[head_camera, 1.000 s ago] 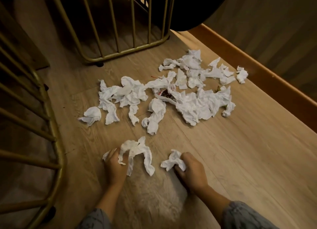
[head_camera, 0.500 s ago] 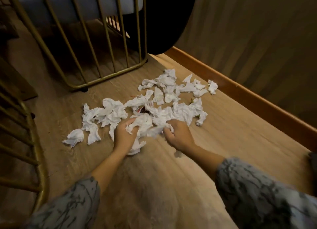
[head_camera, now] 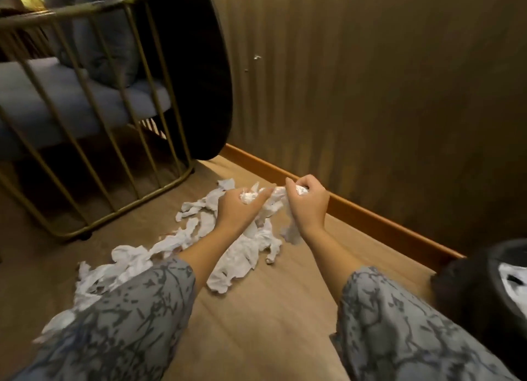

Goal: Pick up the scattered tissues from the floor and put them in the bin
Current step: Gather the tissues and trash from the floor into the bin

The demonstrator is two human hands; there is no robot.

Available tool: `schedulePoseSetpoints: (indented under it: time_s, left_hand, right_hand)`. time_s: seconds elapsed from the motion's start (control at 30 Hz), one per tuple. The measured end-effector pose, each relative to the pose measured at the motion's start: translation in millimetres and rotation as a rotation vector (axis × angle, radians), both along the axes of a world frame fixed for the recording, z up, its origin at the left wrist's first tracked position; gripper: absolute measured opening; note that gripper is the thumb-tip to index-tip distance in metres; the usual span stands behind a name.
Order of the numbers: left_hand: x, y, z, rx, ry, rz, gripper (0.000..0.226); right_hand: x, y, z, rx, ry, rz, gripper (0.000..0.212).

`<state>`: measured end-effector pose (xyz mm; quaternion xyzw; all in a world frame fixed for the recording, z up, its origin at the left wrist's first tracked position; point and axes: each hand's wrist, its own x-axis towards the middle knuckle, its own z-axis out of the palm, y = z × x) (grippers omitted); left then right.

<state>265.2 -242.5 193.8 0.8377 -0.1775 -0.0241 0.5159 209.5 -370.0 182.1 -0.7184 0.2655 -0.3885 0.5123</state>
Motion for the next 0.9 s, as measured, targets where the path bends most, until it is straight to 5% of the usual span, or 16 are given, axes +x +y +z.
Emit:
schedulePoseSetpoints:
  time_s: [0.1,0.27,0.57,0.8,0.9]
  left_hand:
    - [-23,-49,2,-0.053,-0.123,0.019,0.021]
    - [-70,-124,1,-0.227,-0.139,-0.017,0.032]
    - [-182,-241,-5,-0.193,-0.314,-0.507,0.004]
    - [-289,-316,-20,-0.193,-0.319,-0.765,0.011]
    - [-323,-338,-38,0.042,-0.208,-0.912,0.039]
  right_hand:
    - [-29,-46,1,0.1,-0.048,-0.159,0.012]
    - [-102,-122,6,0.056,-0.047,-0.334,0.018]
    - [-265,-221,10,-0.328,0.097,-0.743,0.01]
    - [-357,-243,-5,-0.248,0.288,-0.951,0.01]
    - [-379,-250,-9,-0.062,0.398,-1.023,0.026]
